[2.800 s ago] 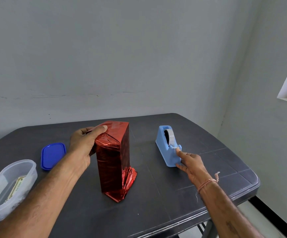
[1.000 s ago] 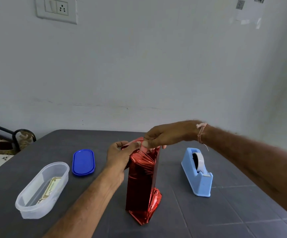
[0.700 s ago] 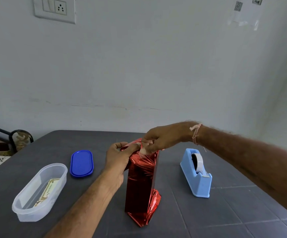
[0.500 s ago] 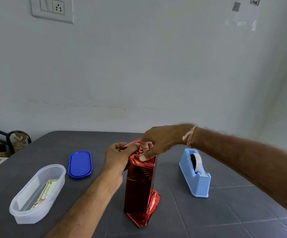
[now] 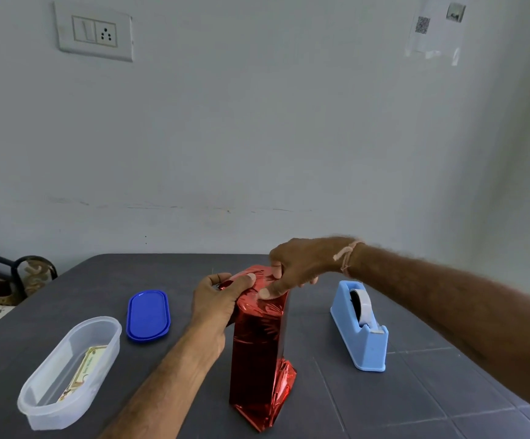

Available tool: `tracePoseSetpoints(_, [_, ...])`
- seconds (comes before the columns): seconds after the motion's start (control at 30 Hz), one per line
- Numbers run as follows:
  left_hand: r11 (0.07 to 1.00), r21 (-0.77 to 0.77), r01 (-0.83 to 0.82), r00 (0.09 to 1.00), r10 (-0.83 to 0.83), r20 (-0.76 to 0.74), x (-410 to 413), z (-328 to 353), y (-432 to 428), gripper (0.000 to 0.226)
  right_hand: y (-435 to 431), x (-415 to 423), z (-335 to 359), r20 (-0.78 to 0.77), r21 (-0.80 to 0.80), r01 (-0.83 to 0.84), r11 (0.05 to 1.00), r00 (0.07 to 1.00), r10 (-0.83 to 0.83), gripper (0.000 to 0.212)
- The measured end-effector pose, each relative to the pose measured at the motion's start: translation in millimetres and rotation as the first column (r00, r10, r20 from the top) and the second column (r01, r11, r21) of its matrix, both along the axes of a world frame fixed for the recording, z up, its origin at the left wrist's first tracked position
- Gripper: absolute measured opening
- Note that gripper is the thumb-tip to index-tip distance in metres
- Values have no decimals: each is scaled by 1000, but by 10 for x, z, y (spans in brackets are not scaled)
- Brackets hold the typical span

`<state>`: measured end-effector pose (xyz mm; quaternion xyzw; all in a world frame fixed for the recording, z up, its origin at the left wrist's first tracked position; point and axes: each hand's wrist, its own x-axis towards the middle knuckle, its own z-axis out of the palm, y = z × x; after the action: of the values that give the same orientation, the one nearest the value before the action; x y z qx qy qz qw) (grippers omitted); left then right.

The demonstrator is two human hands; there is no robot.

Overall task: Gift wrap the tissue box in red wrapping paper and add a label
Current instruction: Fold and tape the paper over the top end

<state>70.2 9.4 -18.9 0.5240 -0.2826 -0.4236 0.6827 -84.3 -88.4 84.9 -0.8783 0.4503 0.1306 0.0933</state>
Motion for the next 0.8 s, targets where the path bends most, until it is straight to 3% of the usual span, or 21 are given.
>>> tracePoseSetpoints(0.13, [1000,14,4,1000,-4,8,11,-14,-25,51,210,3,117,168,43,-34,998,985,26,41])
tracePoseSetpoints(0.3, [999,33,8,1000,-8,18,62,-45,-54,49,251,87,11,135,-53,-58,997,989,65,74])
tracePoseSetpoints(0.37, [999,39,15,1000,-16,18,81,-55,-73,51,203,85,-29,170,-94,-49,994,983,64,71])
tracePoseSetpoints(0.5, [997,61,41,999,-43,24,112,-66,-115,53,169,26,-82,337,-20,3,1000,942,4,67])
tracePoseSetpoints(0.57, [995,73,63,998,-65,25,156,-85,-147,54,121,-37,-147,481,26,23,999,876,-33,68])
tracePoseSetpoints(0.67, [989,78,128,991,-130,20,253,-82,-191,67,27,-137,-313,711,219,27,975,681,-178,63])
tracePoseSetpoints(0.8, [971,104,217,973,-224,59,394,16,-202,83,39,-210,-645,758,532,-137,836,516,-399,46])
